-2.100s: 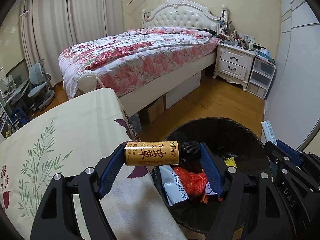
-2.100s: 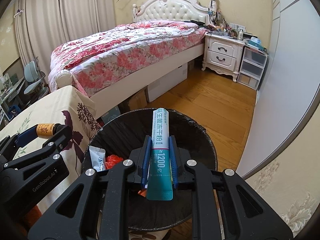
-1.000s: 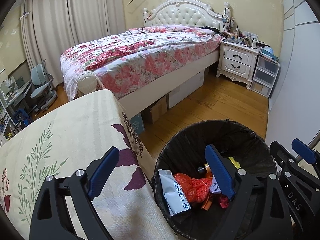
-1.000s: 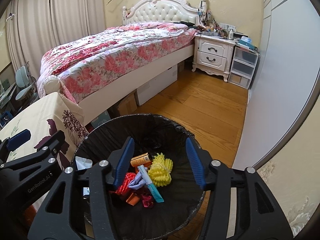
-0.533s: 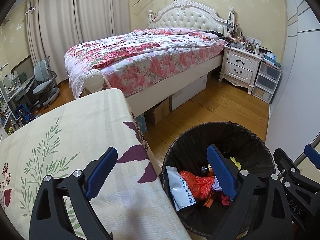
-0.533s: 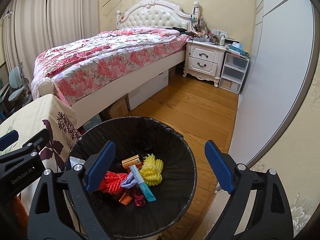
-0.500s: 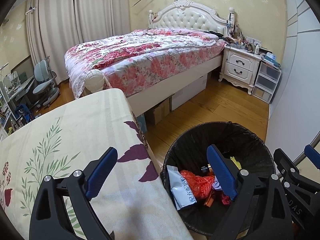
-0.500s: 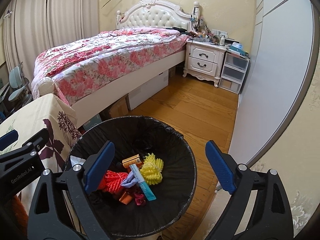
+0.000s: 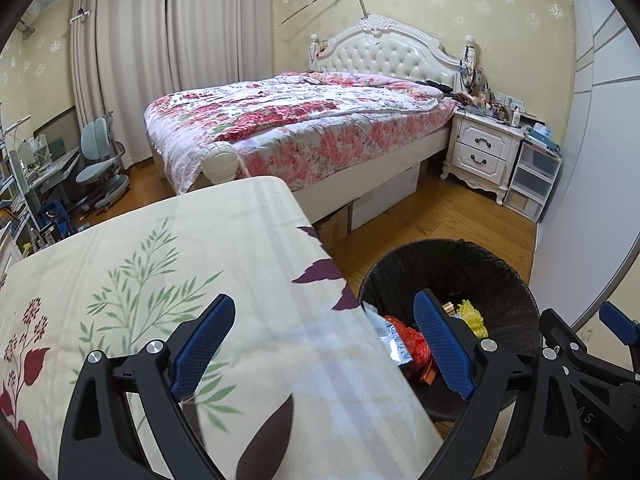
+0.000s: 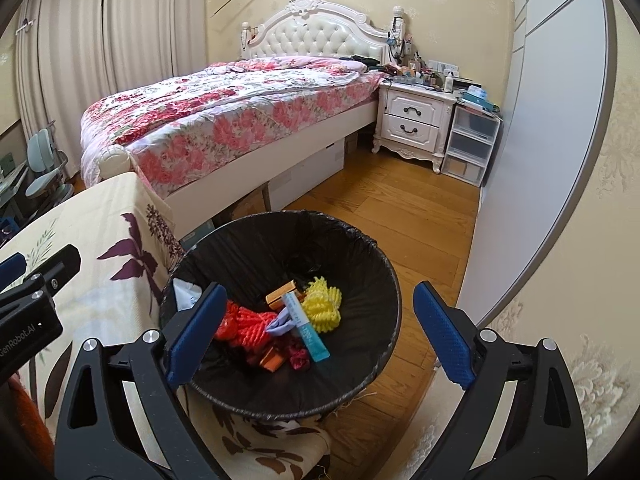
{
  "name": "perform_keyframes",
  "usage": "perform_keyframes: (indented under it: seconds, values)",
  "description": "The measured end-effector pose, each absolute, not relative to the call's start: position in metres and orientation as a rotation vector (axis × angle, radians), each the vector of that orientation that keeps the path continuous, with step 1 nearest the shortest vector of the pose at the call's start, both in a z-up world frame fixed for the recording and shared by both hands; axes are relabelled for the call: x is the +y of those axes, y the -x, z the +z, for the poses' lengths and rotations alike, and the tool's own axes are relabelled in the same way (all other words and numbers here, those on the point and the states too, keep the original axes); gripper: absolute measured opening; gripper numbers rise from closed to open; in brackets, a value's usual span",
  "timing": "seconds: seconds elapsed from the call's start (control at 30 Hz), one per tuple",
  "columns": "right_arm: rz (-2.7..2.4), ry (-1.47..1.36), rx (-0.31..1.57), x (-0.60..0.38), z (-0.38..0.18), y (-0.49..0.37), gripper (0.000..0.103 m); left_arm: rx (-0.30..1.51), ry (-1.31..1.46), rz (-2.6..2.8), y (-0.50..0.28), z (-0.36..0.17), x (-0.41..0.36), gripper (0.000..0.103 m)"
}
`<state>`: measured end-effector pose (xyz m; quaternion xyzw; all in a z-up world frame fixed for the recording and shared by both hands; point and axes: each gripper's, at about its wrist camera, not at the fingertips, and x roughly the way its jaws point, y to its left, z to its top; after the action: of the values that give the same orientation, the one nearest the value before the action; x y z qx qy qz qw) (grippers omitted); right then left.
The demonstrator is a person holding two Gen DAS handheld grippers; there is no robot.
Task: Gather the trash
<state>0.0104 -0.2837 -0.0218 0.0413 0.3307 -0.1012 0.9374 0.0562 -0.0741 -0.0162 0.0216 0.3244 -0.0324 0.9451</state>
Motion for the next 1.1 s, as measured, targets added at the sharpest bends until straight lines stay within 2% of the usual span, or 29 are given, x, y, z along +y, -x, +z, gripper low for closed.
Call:
perform_keyframes:
  seconds: [0.7, 1.1]
  values:
    - [-0.108, -0.059, 0.604, -0.236, 0.012, 0.066, 0.092, 0.616, -0.009, -0.004, 0.031, 0.005, -0.014, 0.09]
    - [-0.092, -0.068, 0.577, -0.234, 0.017, 0.082, 0.092, 0.598, 0.001, 0.01, 0.048, 0.006, -0.006, 0.09]
